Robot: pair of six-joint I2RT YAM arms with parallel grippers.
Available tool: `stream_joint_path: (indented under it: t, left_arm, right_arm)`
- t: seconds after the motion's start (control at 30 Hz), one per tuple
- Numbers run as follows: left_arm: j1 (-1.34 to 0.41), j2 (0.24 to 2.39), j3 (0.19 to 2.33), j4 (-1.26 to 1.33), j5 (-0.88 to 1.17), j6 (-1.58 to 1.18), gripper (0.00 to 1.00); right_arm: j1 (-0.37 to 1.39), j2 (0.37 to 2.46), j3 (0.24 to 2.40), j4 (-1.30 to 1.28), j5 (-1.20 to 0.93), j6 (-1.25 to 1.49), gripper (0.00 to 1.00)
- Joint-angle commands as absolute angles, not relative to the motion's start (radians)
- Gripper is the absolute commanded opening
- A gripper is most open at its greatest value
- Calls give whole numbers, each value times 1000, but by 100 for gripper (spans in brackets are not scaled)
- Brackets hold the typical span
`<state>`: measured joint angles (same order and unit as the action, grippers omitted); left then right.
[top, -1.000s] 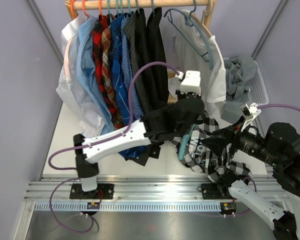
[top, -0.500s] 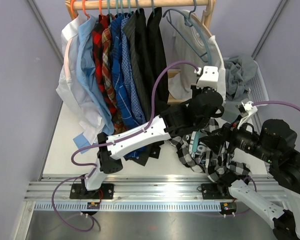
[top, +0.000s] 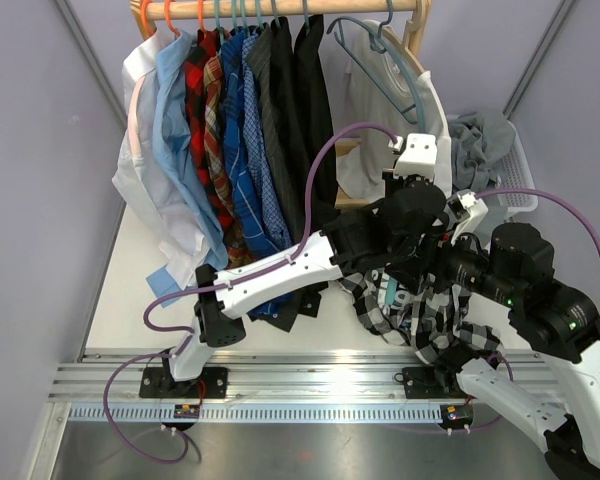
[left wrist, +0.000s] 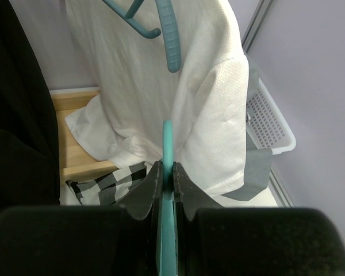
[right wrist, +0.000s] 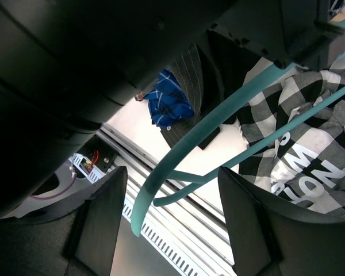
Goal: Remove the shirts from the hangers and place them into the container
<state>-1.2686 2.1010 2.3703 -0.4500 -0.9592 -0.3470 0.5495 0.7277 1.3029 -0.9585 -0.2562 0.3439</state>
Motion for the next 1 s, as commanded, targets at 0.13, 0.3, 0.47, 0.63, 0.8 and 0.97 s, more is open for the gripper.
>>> stream_joint_path:
  t: [0.13, 0.3, 0.47, 0.63, 0.8, 0.97]
  left_arm:
    - [-1266, 2042, 2350, -379, -943, -382, 0]
    - [-1267, 2002, 2319, -377, -927, -385, 0]
    - [-1267, 1964, 2264, -353, -931, -379, 0]
    - [-1267, 1947, 2249, -350, -928, -383, 0]
    - [-1270, 1936, 2243, -333, -907, -377, 0]
    - [-1249, 1980, 2249, -350, -917, -386, 0]
  right_arm:
    - [546, 723, 1267, -936, -172, 368, 67]
    - [546, 738, 1295, -1006, -74, 367, 48]
    - [546, 723, 1342, -1052, -25, 350, 28]
    - [546, 718, 1333, -1063, -23, 350, 18]
    - [546, 713, 1321, -1055, -57, 353, 34]
    - [546, 684, 1379, -1048, -153, 344, 52]
